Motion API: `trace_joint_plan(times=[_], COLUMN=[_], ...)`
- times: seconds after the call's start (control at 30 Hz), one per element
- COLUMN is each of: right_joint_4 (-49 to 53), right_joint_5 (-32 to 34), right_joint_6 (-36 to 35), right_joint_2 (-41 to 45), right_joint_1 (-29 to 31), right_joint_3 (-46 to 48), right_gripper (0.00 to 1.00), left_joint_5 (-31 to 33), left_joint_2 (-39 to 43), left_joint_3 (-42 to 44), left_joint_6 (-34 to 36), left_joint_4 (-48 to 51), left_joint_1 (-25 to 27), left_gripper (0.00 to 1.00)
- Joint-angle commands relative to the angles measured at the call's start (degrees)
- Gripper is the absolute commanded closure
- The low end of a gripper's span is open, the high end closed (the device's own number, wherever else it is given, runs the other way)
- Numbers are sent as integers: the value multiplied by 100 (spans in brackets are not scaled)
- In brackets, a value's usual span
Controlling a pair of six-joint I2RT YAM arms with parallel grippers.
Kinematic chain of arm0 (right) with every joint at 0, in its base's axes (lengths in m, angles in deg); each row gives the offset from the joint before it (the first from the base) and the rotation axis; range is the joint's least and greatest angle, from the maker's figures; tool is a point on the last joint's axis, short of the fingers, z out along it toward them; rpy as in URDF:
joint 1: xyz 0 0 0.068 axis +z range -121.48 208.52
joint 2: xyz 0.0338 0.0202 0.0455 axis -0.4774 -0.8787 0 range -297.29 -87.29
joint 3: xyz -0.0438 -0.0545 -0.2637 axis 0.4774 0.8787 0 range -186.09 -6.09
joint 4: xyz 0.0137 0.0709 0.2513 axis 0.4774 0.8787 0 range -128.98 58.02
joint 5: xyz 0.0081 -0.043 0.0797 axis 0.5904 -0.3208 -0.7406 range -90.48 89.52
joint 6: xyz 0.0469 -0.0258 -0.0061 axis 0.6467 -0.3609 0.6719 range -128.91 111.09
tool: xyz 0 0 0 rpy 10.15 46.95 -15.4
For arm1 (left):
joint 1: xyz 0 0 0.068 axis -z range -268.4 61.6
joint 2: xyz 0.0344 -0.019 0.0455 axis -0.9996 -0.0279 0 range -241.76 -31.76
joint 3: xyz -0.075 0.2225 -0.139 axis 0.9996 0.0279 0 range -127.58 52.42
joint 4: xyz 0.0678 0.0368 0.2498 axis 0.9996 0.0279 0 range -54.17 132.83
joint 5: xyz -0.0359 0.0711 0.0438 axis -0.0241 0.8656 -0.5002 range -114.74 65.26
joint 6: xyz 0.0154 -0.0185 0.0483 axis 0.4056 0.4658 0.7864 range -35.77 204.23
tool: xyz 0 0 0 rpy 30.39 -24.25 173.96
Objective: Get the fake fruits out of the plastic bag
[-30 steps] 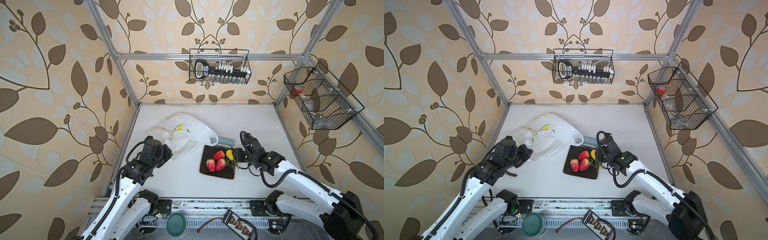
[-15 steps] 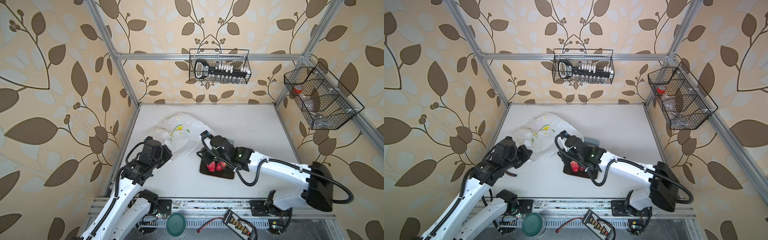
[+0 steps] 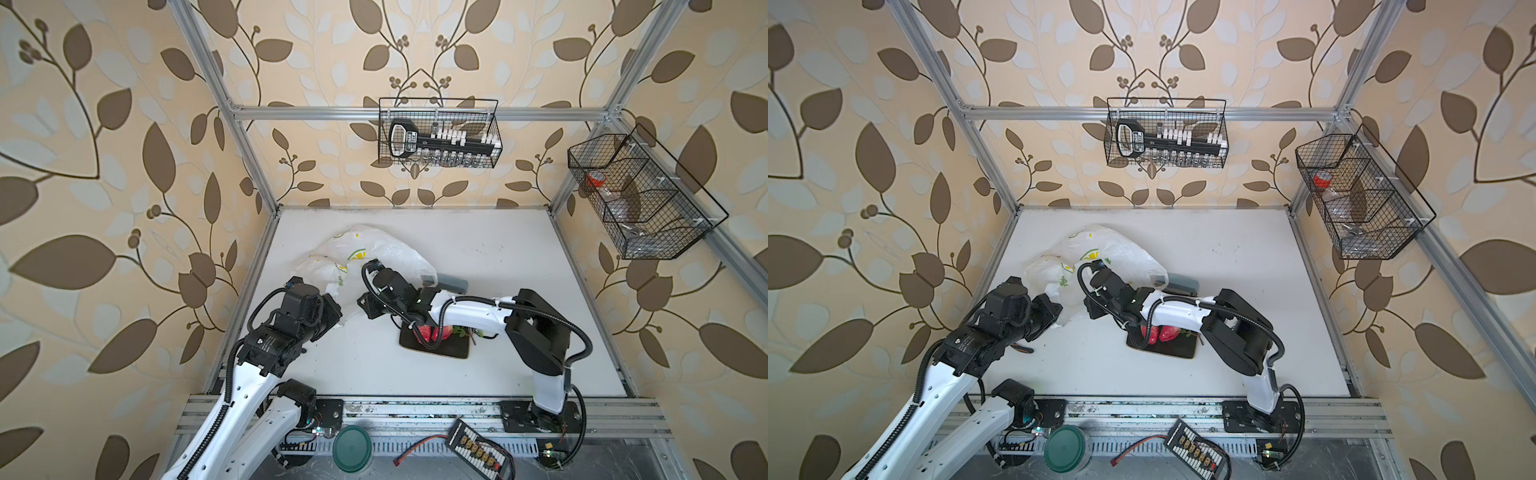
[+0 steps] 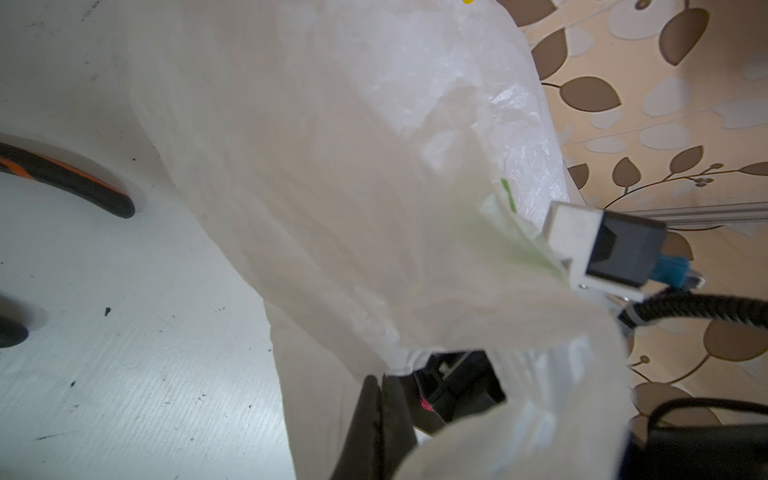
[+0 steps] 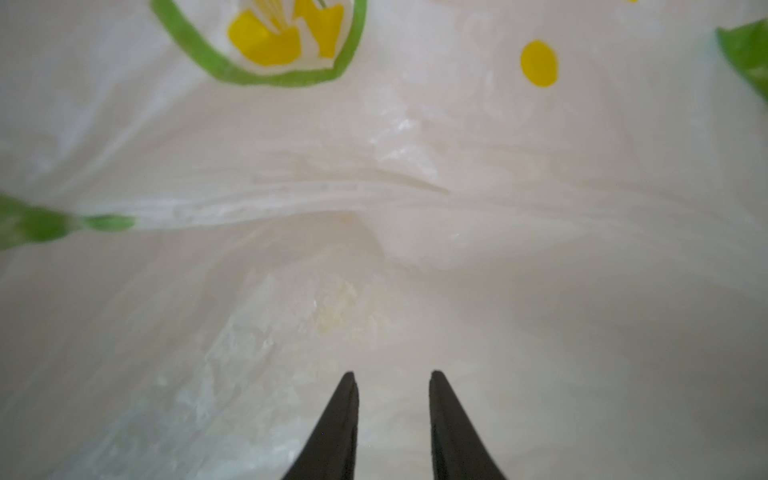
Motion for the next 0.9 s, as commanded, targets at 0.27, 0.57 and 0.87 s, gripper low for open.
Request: trace_joint_plan(times=[0.27, 0.57, 0.87], right_joint_4=[-497, -645, -1358], right_joint_5=[338, 819, 402], right_joint_6=[1218, 2319, 2459], right_joint_2=[-1852, -3326, -4056], right_joint_1=[-69, -226, -241], right_joint_3=[-2046, -3835, -4456], right_gripper=[56, 39, 26], left_joint_5=[112, 641, 474], left_joint_2=[100, 20, -439], left_joint_3=[-302, -927, -1081], left_joint_6=[13, -186, -169], left_joint_4=[402, 1745, 1715], left_joint_1=[66, 68, 66], left_gripper=[100, 100, 100])
